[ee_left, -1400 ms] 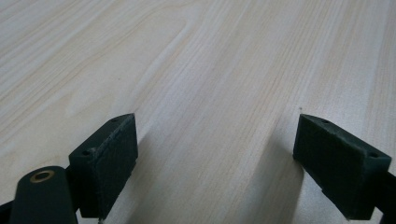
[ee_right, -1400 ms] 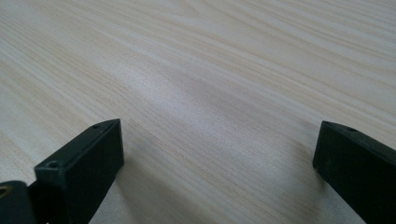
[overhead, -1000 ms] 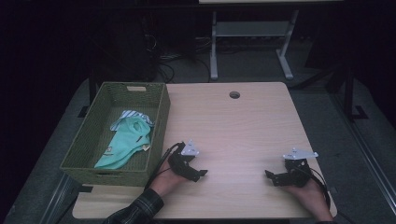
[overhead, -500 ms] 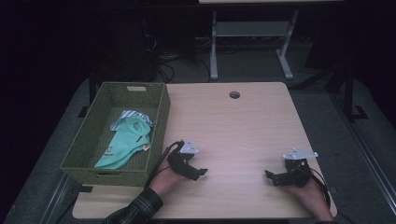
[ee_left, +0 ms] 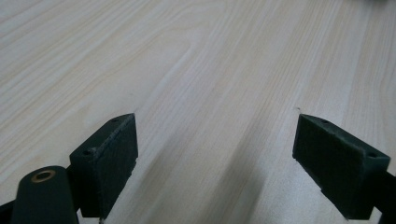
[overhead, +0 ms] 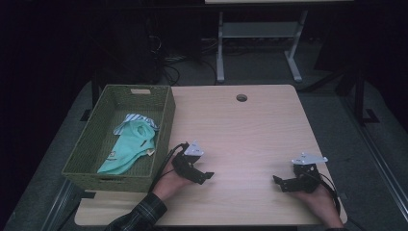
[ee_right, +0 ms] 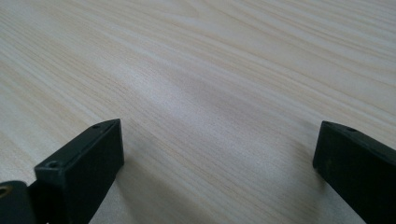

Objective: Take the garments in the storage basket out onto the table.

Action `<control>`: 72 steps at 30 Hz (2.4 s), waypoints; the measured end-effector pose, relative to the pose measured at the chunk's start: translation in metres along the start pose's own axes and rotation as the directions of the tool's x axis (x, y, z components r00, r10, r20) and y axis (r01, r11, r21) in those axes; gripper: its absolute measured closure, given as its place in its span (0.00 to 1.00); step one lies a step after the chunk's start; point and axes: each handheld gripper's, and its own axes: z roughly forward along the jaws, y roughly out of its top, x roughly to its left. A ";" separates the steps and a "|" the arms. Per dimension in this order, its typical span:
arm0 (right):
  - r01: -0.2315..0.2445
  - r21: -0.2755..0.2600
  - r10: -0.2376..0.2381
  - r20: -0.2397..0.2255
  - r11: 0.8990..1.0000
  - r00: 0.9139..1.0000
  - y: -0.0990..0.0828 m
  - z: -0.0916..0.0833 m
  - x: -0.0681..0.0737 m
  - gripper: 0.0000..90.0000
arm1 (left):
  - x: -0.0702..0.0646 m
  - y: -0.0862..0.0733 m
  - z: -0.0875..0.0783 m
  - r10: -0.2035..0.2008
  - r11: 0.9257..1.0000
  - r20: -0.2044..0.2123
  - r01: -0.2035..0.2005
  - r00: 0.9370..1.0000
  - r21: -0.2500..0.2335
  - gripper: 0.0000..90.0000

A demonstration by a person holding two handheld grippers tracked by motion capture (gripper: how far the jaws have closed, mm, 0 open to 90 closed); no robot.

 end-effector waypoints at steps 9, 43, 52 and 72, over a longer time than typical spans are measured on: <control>-0.001 0.000 0.001 0.000 1.000 1.000 0.000 0.000 0.000 0.01 | 0.000 0.004 -0.004 -0.011 1.000 0.006 0.011 1.000 -0.022 0.15; -0.004 0.001 0.003 0.001 1.000 1.000 0.000 0.000 0.000 0.01 | 0.001 0.022 -0.021 -0.033 0.999 -0.016 0.033 0.999 0.020 0.16; -0.006 0.003 0.006 0.000 1.000 1.000 0.000 0.000 0.000 0.01 | 0.002 0.027 -0.026 -0.035 0.999 -0.008 0.035 0.999 0.017 0.16; -0.003 0.001 0.003 0.006 1.000 1.000 0.000 0.000 0.000 0.01 | 0.007 0.044 -0.037 -0.039 0.999 0.025 0.039 0.999 -0.005 0.16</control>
